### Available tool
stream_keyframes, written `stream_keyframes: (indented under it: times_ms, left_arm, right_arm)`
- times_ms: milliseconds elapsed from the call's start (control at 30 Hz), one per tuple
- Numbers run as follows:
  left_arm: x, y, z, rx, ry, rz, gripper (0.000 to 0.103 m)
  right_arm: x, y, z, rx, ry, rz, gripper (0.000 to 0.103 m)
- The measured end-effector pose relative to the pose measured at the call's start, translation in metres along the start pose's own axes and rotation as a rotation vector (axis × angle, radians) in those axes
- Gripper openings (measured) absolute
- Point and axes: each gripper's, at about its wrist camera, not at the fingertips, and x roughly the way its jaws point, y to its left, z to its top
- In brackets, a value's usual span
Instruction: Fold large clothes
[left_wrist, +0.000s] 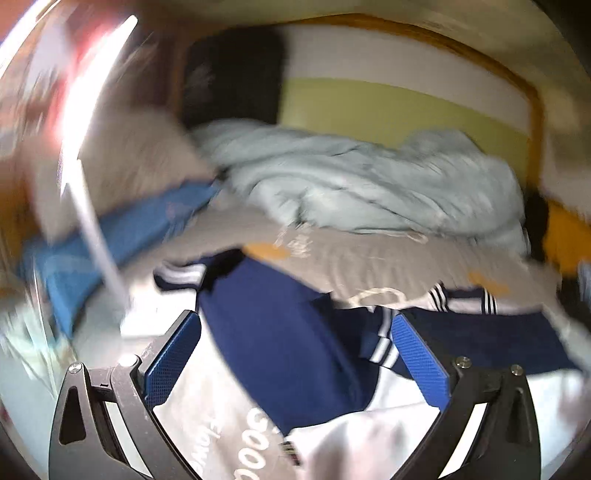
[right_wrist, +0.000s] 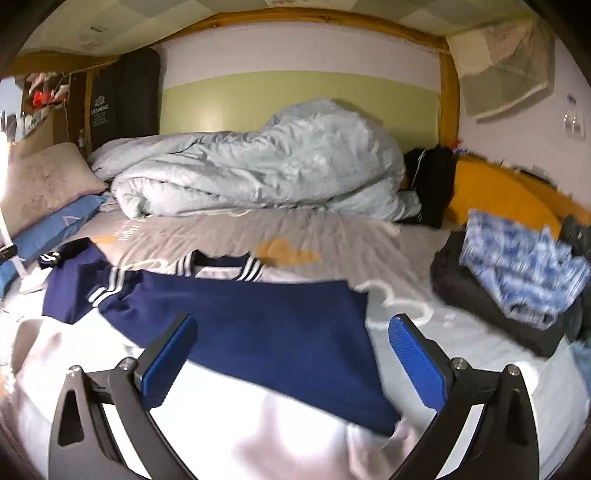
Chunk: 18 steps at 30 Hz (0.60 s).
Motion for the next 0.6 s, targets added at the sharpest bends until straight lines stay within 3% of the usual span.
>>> stream_keyframes:
  times_ms: [67,167,233,333,467,567,600]
  left_arm:
    - [0.019,0.029,0.002,-0.073,0.037,-0.013,0.102]
    - [0.054,0.059,-0.002,-0.132,0.092,0.014,0.093]
    - [0.079,0.068,-0.010,-0.145,0.142,0.025,0.085]
    - [0.117,0.072,-0.026,-0.157,0.271,-0.022,0.076]
    - [0.155,0.079,-0.042,-0.206,0.383,0.011,0.076]
    - [0.174,0.089,-0.048,-0.248,0.401,0.030,0.063]
    - [0.175,0.088,-0.046,-0.232,0.392,0.039,0.050]
  right_arm:
    - [-0.001,0.002,-0.006,0.001,0.003,0.015,0.103]
    - [0.002,0.010,-0.013,-0.020,0.026,0.013,0.103]
    - [0.005,0.014,-0.018,-0.023,0.044,0.031,0.103]
    - [0.009,0.016,-0.024,-0.003,0.078,0.081,0.103]
    - [0.018,0.023,-0.033,-0.007,0.114,0.120,0.102]
    - [0.025,0.031,-0.038,-0.026,0.133,0.136,0.100]
    - [0.028,0.033,-0.040,-0.032,0.143,0.137,0.100]
